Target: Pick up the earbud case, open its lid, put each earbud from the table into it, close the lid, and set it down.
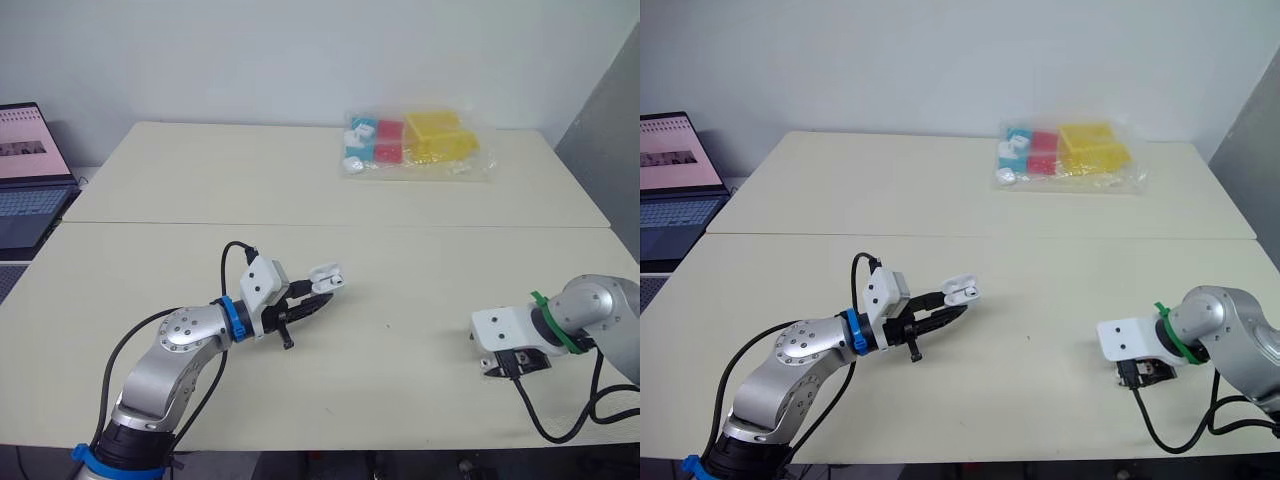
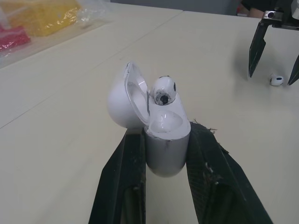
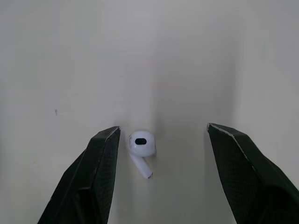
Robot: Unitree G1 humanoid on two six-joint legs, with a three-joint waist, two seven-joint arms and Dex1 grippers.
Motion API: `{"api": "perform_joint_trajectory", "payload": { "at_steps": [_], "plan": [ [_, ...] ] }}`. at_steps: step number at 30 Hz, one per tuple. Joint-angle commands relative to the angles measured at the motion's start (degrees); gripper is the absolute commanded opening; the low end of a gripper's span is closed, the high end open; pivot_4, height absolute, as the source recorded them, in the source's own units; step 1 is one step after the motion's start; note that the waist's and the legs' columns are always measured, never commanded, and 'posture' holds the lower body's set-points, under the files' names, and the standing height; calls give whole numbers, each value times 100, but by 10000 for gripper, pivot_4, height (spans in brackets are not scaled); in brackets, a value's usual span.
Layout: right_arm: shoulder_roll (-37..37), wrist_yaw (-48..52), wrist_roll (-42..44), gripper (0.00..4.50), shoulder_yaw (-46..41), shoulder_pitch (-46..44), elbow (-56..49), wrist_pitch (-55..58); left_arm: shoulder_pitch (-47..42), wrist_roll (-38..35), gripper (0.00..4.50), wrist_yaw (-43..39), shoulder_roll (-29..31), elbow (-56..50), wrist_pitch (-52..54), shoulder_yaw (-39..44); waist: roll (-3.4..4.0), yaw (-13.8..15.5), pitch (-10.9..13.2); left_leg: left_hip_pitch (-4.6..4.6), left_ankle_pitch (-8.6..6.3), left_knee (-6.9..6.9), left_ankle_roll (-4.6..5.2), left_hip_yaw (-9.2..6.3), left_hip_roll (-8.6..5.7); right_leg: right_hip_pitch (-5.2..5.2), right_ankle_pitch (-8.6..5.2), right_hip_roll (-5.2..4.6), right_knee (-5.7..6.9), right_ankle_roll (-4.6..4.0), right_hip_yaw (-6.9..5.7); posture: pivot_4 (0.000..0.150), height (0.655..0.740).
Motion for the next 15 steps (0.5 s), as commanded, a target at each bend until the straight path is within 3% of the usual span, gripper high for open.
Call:
{"api": "perform_joint_trajectory", "payload": {
  "at_steps": [1, 3, 11, 15],
  "plan": [
    [-61, 120, -101, 30850, -7, -29, 18, -121, -5, -63, 8003, -6, 17, -267, -61, 48, 0, 1, 0, 0, 0, 0, 0, 1, 1, 0, 0, 0, 0, 0, 0, 1500, 7400],
    [-69, 149, -101, 30850, -22, 10, 33, -137, -3, -65, 8003, 3, 13, -272, -59, 51, 0, 1, 0, 0, 0, 0, 0, 2, 0, 0, 0, 0, 0, 0, 2, 1500, 7400],
    [-114, 186, -125, 4061, -47, 168, 66, -181, 13, -65, 8003, 19, -1, -298, -63, 44, 0, 0, 0, 0, 0, 0, 0, 1, 0, 0, 0, 0, 0, 0, 1, 1500, 7400],
    [-137, 188, -116, 3888, -85, 224, 80, -235, 4, -58, 8003, 16, -3, -287, -71, 44, 0, 2, 0, 0, 0, 1, 0, 1, 0, 1, 0, 0, 0, 0, 1, 1500, 7400]
  ]
}}
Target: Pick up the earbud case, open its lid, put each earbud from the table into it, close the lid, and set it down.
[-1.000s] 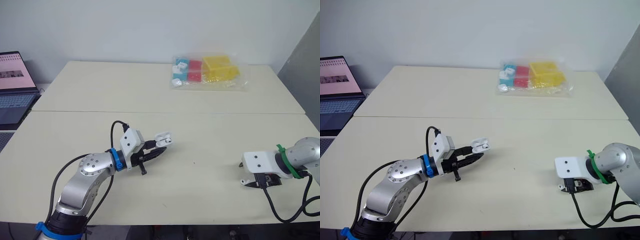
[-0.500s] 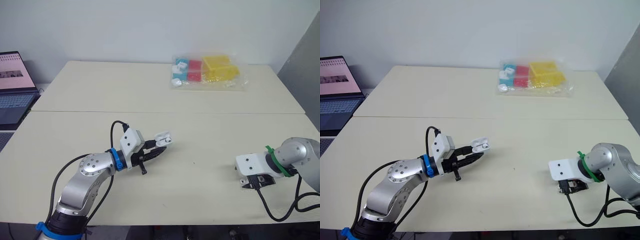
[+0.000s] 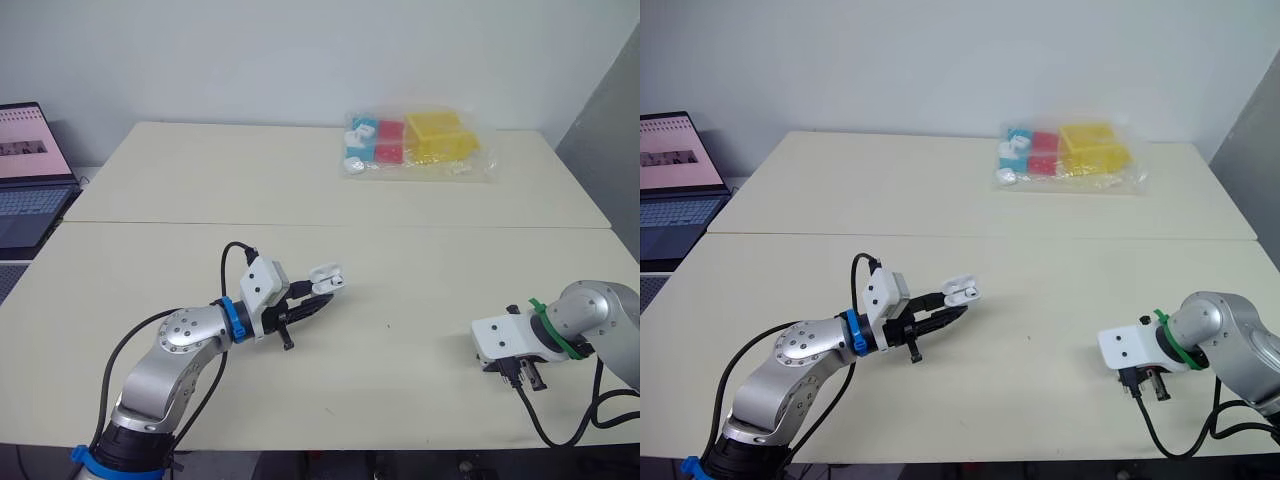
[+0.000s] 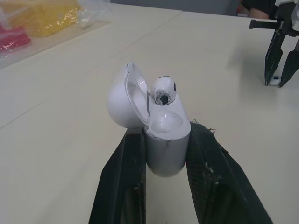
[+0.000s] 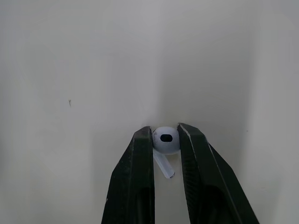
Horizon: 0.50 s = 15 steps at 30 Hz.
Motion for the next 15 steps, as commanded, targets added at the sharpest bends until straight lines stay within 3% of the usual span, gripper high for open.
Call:
{"api": "perform_joint_trajectory", "payload": {
  "at_steps": [1, 10, 15],
  "plan": [
    [-97, 70, -30, 3888, -103, 57, -29, -43, -35, -57, 8003, 11, -8, -226, -70, 43, 0, 0, 0, 0, 0, 0, 0, 0, 0, 0, 0, 0, -1, 0, 0, 1500, 7400],
    [140, 3, 1428, 3888, -1255, -87, -686, 1156, -170, -193, 8003, 62, -194, -132, -49, 78, 0, 1, 1, -1, 0, 0, 0, -2, 0, 0, 0, 0, 1, 1, -2, 1500, 7400],
    [1797, -1314, 3414, 3888, -2200, -711, -1746, 3942, -414, -290, 8003, 139, -515, -44, -98, 50, -8, -8, 4, -1, 0, 5, 0, -4, 0, 1, 1, 7, 9, 1, 1, 1500, 7400]
  ]
}}
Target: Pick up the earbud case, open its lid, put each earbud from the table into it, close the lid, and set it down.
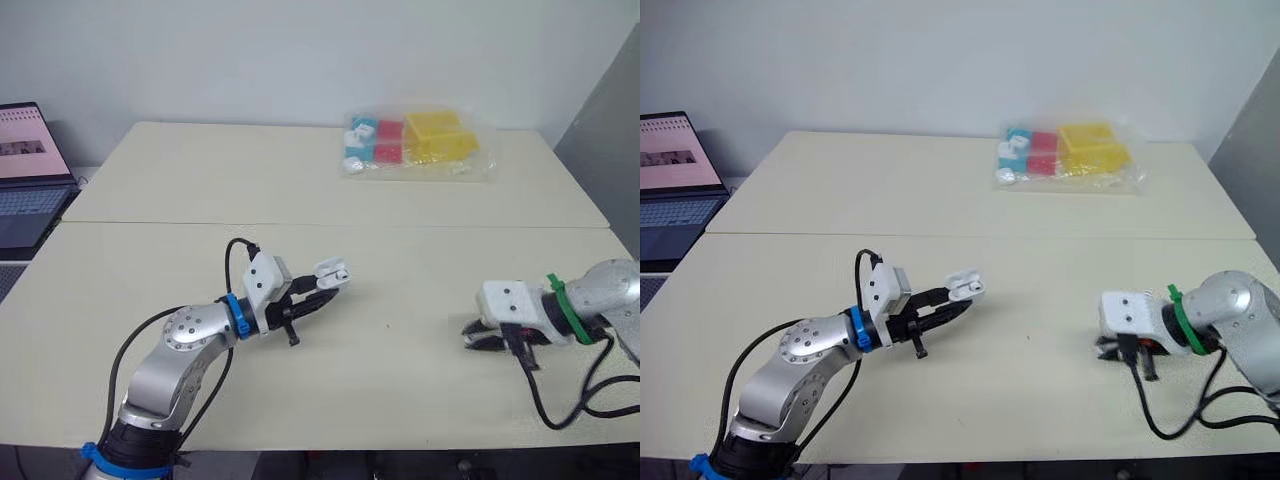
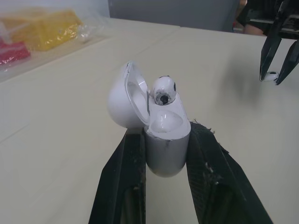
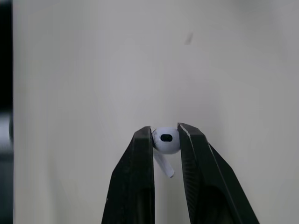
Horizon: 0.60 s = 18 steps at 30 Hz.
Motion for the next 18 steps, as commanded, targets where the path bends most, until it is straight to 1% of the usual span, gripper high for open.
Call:
{"api": "perform_joint_trajectory", "payload": {
  "at_steps": [1, 2, 5, 7, 8, 10, 15, 18],
  "plan": [
    [1102, -1136, 1264, 3888, -706, -385, -734, 1630, -234, -162, 8003, 43, -175, -58, -112, 46, -2, 12, 0, -1, 0, -2, 0, -6, -1, 0, 0, 1, 2, 0, -3, 1500, 7400],
    [1573, -1524, 1490, 3888, -840, -444, -859, 1874, -289, -183, 8003, 51, -227, -38, -116, 42, -4, 14, -1, -1, 0, -2, 0, -10, 0, 0, 0, 1, 3, 0, -6, 1500, 7400],
    [2684, -2512, 1933, 3887, -1147, -584, -1102, 2310, -407, -172, 8003, 31, -330, 27, -180, 0, -3, 12, -1, -4, 0, -3, 0, -10, 0, 0, 0, 2, 1, 0, -6, 1500, 7400],
    [3105, -2965, 2129, 3887, -1272, -662, -1137, 2507, -474, -142, 8003, 2, -370, 103, -242, -18, -2, 11, -1, -8, 0, -3, 0, -8, 0, -1, 0, 3, -1, 0, -3, 1500, 7400],
    [3463, -3234, 2208, 3888, -1329, -640, -1161, 2329, -508, -154, 8003, 25, -416, 117, -232, -23, -2, 11, -1, -10, 0, -3, 0, -7, 0, -2, 0, 4, -1, 2, -3, 1500, 7400],
    [4036, -3797, 2035, 3888, -1179, -560, -1169, 1837, -598, -131, 8003, 33, -504, 184, -268, -80, -2, 9, -1, -14, 0, -2, 0, -5, -1, -2, 1, 0, -5, 11, 0, 1500, 7400],
    [4608, -4562, 1876, 3888, -756, -466, -915, 1472, -793, -92, 8003, 20, -638, 363, -374, -154, -1, 3, -2, -23, 0, -3, 1, -4, -3, -8, 2, 1, -9, 16, 1, 1500, 7400],
    [4588, -4686, 1700, 3887, -484, -446, -762, 1165, -876, -75, 8003, -2, -671, 469, -425, -164, -1, -4, -1, -31, 0, -3, 1, -6, -4, -17, 2, 4, -7, 16, -1, 1500, 7400]
  ]
}}
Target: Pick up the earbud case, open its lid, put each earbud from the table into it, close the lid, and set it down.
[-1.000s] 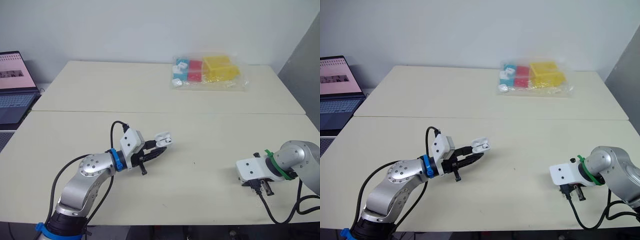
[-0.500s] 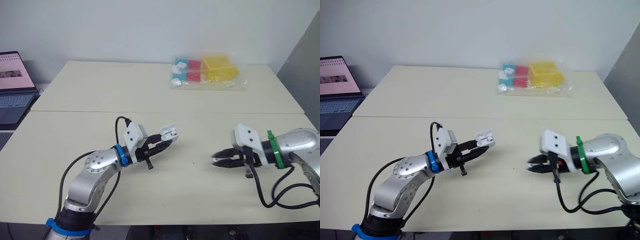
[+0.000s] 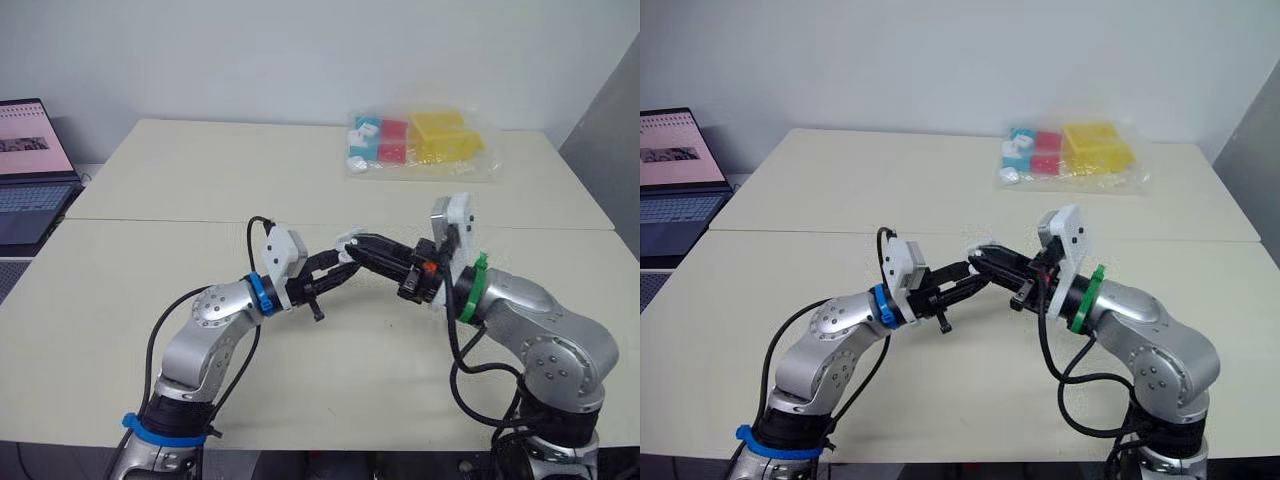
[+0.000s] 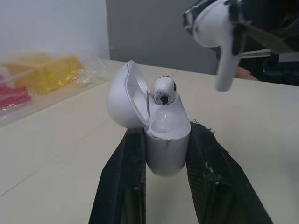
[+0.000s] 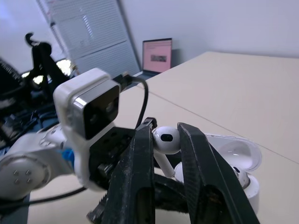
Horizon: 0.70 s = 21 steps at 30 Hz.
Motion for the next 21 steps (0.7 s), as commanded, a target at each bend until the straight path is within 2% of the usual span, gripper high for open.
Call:
{"api": "perform_joint_trajectory", "payload": {
  "at_steps": [1, 10, 21],
  "plan": [
    [-15, -209, -122, 3888, 179, -17, 27, -428, -132, -2, 8003, -23, -39, -59, -176, 10, 0, -3, 0, -3, 0, 0, 0, 0, -1, -2, 0, 3, 0, 0, 0, 1500, 7400],
    [-276, -243, -672, 3888, 749, 49, 390, -1418, -196, -26, 8003, -19, -65, -5, -168, 28, 0, -9, 0, -5, 0, 0, 0, -2, -1, -4, 0, 8, -2, 0, -2, 1500, 7400],
    [-372, -195, -984, 3888, 1094, 248, 638, -2122, -205, -64, 8003, 3, -62, -19, -109, 56, 0, -6, 0, -14, 0, -1, 0, -3, 1, -10, 0, 8, -7, 0, -3, 1500, 7400]
  ]
}}
